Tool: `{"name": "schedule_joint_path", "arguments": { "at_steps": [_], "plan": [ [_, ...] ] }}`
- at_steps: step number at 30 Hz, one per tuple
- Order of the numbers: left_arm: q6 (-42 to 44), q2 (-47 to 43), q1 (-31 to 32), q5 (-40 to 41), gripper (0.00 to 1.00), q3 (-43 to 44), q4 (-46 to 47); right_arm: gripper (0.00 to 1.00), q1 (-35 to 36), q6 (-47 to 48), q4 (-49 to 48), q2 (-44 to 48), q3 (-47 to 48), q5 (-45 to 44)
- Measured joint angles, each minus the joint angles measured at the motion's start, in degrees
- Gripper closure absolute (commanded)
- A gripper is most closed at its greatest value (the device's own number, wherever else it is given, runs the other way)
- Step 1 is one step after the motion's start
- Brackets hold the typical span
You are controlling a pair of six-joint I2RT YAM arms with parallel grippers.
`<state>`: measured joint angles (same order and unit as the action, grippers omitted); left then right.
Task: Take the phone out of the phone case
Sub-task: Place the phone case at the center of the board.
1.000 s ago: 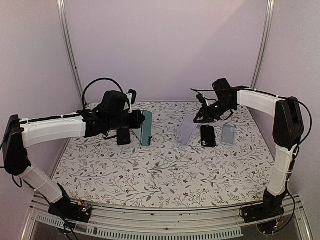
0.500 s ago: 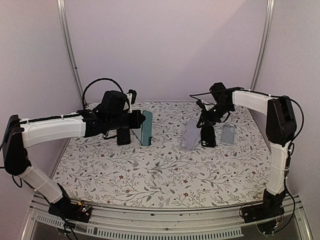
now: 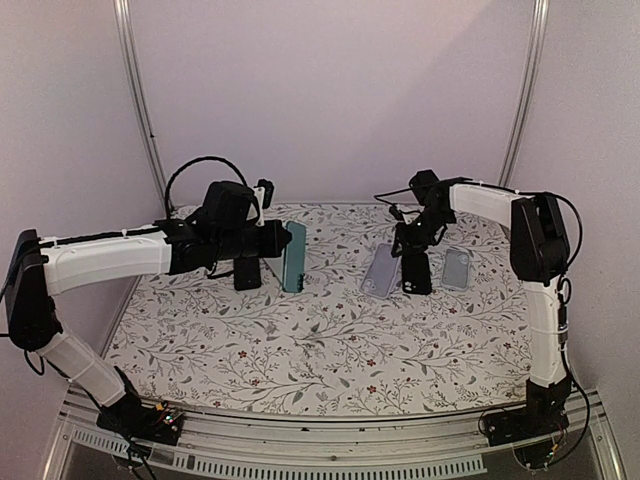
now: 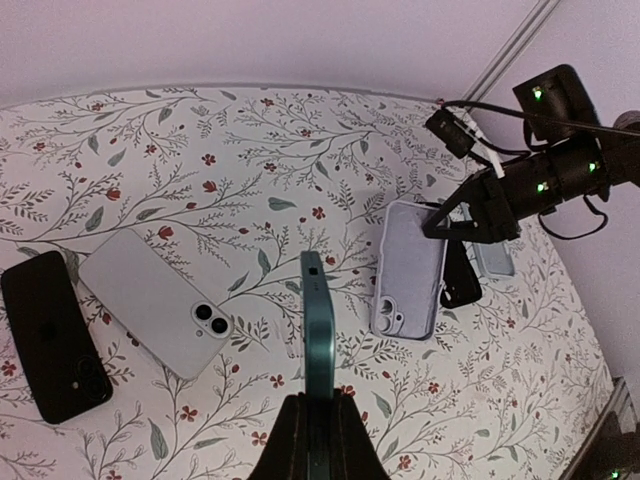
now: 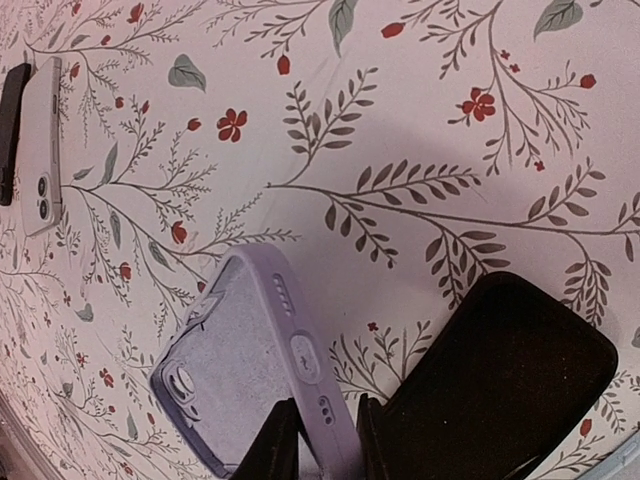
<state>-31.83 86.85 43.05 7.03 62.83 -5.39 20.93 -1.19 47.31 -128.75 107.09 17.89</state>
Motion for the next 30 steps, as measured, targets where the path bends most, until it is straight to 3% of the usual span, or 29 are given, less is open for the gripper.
{"name": "schedule_joint_path", "arguments": {
  "at_steps": [23, 30],
  "plan": [
    [-1.05, 0.02, 0.0, -0.42, 1.0, -0.98, 0.0, 0.56, 0.42, -3.32, -5.25, -1.88, 1.51, -5.66],
    [-1.22, 0.02, 0.0, -0.44, 1.0, -1.09, 0.07, 0.37, 1.31, -4.61, -5.7, -1.88, 1.73, -5.84]
  ]
}}
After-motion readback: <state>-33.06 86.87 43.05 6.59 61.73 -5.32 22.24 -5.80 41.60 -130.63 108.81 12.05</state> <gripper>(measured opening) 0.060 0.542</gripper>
